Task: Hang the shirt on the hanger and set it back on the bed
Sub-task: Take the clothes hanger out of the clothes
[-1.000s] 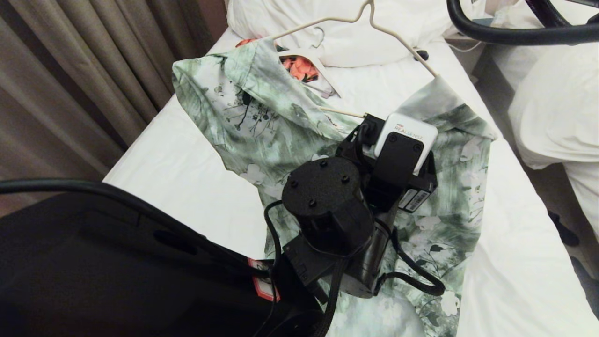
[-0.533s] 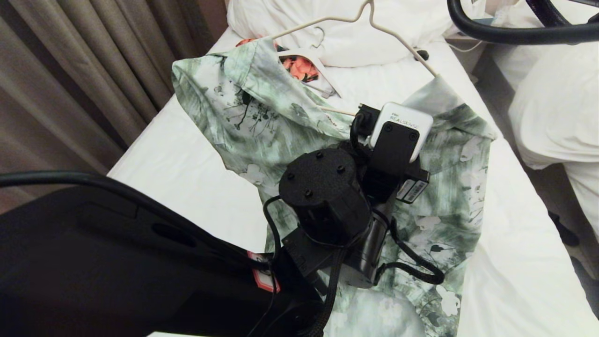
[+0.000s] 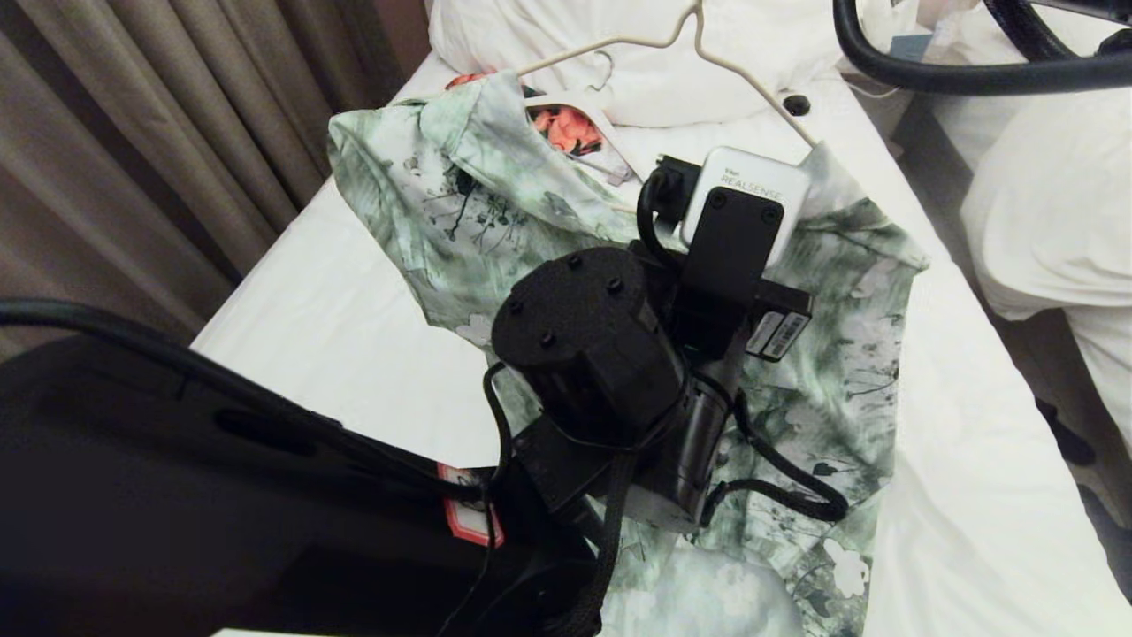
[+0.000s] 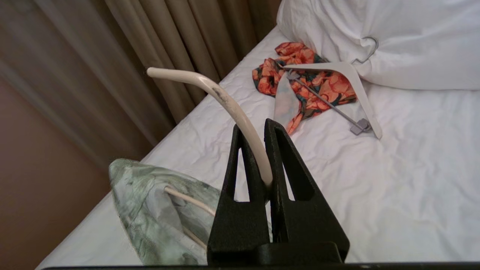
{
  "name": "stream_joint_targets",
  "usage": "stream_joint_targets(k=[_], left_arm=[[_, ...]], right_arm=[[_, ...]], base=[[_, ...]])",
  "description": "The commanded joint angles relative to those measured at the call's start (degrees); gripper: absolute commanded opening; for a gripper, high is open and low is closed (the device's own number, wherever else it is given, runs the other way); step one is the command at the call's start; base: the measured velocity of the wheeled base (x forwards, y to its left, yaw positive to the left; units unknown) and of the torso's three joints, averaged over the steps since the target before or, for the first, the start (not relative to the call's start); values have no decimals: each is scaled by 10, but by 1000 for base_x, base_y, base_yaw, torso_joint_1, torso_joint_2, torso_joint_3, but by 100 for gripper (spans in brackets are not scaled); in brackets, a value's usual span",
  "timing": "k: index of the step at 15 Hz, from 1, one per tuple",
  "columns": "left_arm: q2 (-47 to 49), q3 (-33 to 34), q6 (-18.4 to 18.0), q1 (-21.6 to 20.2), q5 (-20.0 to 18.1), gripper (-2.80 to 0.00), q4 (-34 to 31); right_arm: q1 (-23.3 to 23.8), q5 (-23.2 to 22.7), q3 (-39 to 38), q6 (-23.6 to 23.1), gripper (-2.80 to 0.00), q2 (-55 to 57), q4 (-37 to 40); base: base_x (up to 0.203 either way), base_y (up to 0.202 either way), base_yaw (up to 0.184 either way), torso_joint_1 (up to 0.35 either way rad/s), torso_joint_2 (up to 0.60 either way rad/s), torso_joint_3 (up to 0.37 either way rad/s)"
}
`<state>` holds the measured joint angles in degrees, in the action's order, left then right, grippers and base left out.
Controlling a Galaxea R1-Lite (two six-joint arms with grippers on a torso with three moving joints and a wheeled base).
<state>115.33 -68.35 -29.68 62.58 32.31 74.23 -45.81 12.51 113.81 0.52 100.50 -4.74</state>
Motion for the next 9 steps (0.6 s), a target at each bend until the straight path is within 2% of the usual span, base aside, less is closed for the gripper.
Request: stream_joint_targets(k=[1, 6, 9], left_arm=[[-19, 1, -1, 6, 2, -280, 5], [-66, 4, 0, 22, 17, -280, 9], [-93, 48, 4, 16, 21, -280, 14]], right_arm=[[-1, 1, 0, 0, -280, 4, 3], [0, 1, 0, -4, -280, 10, 8], [0, 2, 0, -4, -280, 5, 13]], base=[[0, 0, 0, 0, 0, 0], [0, 0, 0, 0, 0, 0], [0, 0, 0, 0, 0, 0]])
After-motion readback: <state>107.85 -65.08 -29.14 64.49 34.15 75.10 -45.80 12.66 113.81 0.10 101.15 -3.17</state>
